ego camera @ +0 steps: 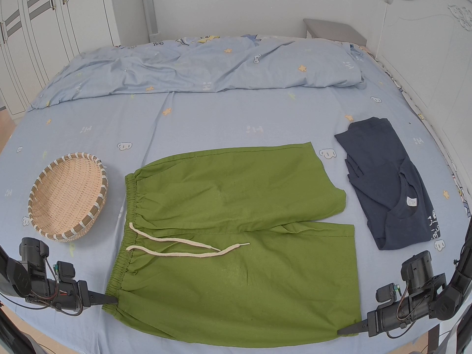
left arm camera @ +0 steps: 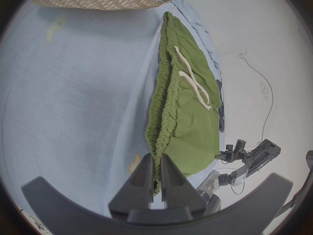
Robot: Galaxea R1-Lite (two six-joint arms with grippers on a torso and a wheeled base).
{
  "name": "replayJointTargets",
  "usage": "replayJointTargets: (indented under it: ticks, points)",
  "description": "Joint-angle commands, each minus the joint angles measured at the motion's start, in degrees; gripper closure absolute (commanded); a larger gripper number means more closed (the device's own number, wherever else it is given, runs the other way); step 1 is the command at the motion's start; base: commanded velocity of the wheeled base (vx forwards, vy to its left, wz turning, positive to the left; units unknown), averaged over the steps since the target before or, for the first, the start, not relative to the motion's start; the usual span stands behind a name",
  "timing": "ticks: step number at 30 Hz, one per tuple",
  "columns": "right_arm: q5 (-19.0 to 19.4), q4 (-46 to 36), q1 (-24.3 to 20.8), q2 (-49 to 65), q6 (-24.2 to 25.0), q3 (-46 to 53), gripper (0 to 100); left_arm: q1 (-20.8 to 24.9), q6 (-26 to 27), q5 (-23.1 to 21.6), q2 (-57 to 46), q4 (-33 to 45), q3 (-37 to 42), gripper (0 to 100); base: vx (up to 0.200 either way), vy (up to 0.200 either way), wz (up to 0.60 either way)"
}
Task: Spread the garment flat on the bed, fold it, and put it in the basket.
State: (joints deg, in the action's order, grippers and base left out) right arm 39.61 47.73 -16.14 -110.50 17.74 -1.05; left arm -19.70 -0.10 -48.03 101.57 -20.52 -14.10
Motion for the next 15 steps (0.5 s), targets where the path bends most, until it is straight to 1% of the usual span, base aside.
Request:
replayJointTargets:
  ticks: [1,5,6,8,10,11,12,13,14,15]
  points:
    - [-0.94,-3.17,1.81,0.98,-0.51,1.05,100,-0.16,-0.17,0.13,0.21,0.04,-0.05,100,0.0,0.0,0.0]
    - [-1.29,-9.05,2.61,4.41,-1.92,1.05,100,-1.22,-0.08,0.39,-0.23,0.48,0.48,100,0.0,0.0,0.0]
    - [-1.29,-13.19,2.43,6.7,-3.41,1.05,100,-2.36,0.01,0.48,-0.59,1.62,0.48,100,0.0,0.0,0.0]
    - [-1.2,-16.96,2.08,9.33,-5.08,1.05,100,-2.98,0.98,0.57,-1.73,4.52,0.22,100,0.0,0.0,0.0]
    - [-1.2,-18.19,1.9,10.48,-5.7,1.05,100,-3.42,2.65,0.66,-2.87,6.98,0.22,100,0.0,0.0,0.0]
    - [-1.11,-18.9,1.81,11.27,-5.96,1.05,100,-4.12,5.02,0.66,-3.75,9.88,0.13,100,0.0,0.0,0.0]
    - [-1.02,-18.9,1.46,11.53,-6.05,1.05,100,-4.91,8.89,0.66,-4.36,14.01,-0.4,100,0.0,0.0,0.0]
    - [-1.02,-18.81,1.37,11.53,-6.05,1.05,100,-5.09,9.68,0.66,-4.45,14.8,-0.57,100,0.0,0.0,0.0]
    - [-1.02,-18.55,1.2,11.27,-6.05,1.05,100,-6.23,13.63,0.75,-4.72,19.2,-2.33,100,0.0,0.0,0.0]
    - [-1.02,-18.46,1.2,11.27,-6.05,1.05,100,-6.49,13.9,0.75,-4.72,21.48,-3.83,100,0.0,0.0,0.0]
